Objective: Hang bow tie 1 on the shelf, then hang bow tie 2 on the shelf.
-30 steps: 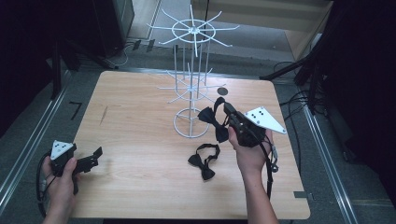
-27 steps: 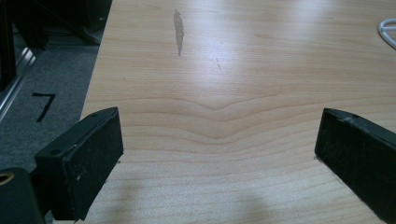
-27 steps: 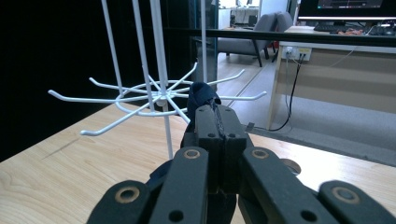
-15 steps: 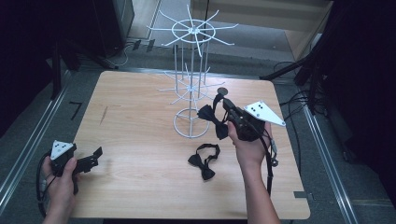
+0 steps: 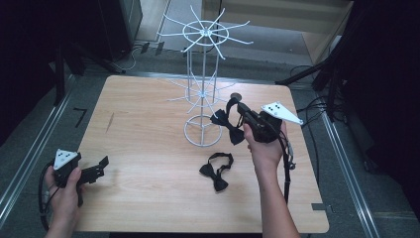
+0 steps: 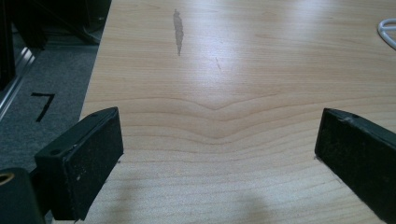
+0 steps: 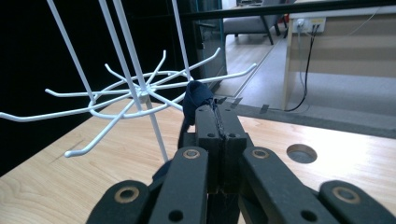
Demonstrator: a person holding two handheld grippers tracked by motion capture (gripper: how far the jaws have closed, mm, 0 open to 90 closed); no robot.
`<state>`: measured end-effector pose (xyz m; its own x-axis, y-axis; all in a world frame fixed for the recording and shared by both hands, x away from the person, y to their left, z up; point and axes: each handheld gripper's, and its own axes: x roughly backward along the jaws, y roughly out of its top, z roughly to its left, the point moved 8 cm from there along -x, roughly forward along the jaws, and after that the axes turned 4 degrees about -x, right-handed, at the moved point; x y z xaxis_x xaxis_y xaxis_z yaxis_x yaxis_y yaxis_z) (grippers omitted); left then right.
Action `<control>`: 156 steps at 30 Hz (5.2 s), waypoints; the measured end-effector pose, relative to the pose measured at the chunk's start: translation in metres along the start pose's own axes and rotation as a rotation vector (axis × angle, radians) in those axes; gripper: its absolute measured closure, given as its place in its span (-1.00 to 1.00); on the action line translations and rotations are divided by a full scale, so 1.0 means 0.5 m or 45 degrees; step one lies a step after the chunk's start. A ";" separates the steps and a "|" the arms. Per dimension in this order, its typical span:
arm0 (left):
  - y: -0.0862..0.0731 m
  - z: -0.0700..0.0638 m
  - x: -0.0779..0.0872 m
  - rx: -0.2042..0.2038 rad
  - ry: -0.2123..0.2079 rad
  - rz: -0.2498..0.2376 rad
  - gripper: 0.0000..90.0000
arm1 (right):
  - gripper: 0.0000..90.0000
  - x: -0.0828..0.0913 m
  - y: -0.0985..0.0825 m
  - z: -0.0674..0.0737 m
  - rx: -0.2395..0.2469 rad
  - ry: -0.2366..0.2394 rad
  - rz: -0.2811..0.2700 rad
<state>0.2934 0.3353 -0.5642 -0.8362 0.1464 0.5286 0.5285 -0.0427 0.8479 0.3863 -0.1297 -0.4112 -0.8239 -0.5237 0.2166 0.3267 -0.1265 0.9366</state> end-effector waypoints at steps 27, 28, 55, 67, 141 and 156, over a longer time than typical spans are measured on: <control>0.000 0.000 0.000 -0.001 -0.001 -0.001 -0.97 | 1.00 -0.039 -0.048 0.006 -0.037 0.035 0.050; 0.000 0.000 0.000 -0.002 -0.001 0.000 -0.97 | 1.00 -0.042 -0.050 0.006 -0.034 0.032 0.050; 0.001 -0.001 0.000 -0.001 -0.004 -0.007 -0.97 | 0.58 -0.065 -0.098 -0.014 -0.075 0.017 0.053; 0.000 -0.002 -0.001 -0.006 -0.009 0.003 -0.97 | 0.25 -0.029 -0.142 -0.058 -0.063 -0.031 0.120; -0.002 -0.002 -0.001 -0.012 -0.013 0.016 -0.97 | 0.99 -0.001 -0.364 -0.016 0.059 0.022 0.547; -0.003 -0.003 0.000 -0.016 -0.013 0.018 -0.97 | 1.00 0.034 -0.282 0.027 0.154 0.087 0.300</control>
<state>0.2924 0.3339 -0.5652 -0.8271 0.1559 0.5400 0.5382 -0.0575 0.8409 0.3201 -0.1092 -0.5357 -0.6974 -0.5829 0.4170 0.4445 0.1047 0.8896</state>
